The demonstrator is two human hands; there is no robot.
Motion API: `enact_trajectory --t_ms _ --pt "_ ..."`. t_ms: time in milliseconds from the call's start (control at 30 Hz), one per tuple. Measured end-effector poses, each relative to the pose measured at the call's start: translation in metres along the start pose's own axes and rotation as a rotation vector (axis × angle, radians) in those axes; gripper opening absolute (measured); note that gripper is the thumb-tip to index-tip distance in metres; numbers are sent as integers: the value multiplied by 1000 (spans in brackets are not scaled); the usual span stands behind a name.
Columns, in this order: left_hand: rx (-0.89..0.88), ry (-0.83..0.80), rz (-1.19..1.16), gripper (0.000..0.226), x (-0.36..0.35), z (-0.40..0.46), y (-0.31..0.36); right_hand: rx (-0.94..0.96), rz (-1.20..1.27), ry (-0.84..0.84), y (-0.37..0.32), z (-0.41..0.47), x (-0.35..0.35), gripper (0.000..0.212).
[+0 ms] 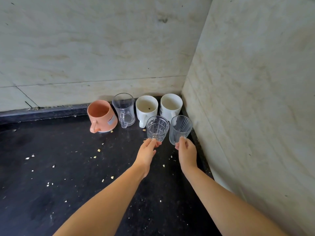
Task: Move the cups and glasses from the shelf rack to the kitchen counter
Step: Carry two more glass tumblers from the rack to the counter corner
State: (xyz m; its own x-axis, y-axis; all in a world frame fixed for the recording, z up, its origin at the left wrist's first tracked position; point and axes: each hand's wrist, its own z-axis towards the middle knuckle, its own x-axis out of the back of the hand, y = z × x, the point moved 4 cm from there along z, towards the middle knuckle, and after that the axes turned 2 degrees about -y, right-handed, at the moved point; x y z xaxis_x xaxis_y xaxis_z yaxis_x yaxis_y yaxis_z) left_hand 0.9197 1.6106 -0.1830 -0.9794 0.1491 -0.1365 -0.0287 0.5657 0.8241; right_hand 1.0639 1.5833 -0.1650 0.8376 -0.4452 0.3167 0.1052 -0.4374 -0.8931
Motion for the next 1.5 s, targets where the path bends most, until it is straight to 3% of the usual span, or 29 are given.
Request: enact_trajectory --t_ms 333,567,700,833,967,1067,1167,1367,1500 --pt "-26 41 205 26 1 7 0 -5 -103 -54 9 2 -2 33" --pt "-4 200 311 28 17 -26 16 51 -168 12 -7 -6 18 23" --pt "-94 316 416 32 34 -62 43 211 -255 32 -64 -32 30 26" --pt "-248 453 606 26 66 -114 66 524 -450 -128 -114 -73 3 26" --pt "-340 645 932 23 111 -182 68 915 -801 -338 -134 -137 -38 34" --pt "-310 730 1182 27 143 -234 58 1128 -1083 -495 -129 -192 -65 44" --pt "-246 795 1302 28 168 -279 39 1208 -1286 -595 -120 -240 -83 41" --pt "-78 905 1336 29 207 -406 -44 1408 -1421 -666 -84 -363 -103 37" --pt "28 1010 1214 28 230 -512 -122 1521 -1438 -791 -34 -467 -110 32"
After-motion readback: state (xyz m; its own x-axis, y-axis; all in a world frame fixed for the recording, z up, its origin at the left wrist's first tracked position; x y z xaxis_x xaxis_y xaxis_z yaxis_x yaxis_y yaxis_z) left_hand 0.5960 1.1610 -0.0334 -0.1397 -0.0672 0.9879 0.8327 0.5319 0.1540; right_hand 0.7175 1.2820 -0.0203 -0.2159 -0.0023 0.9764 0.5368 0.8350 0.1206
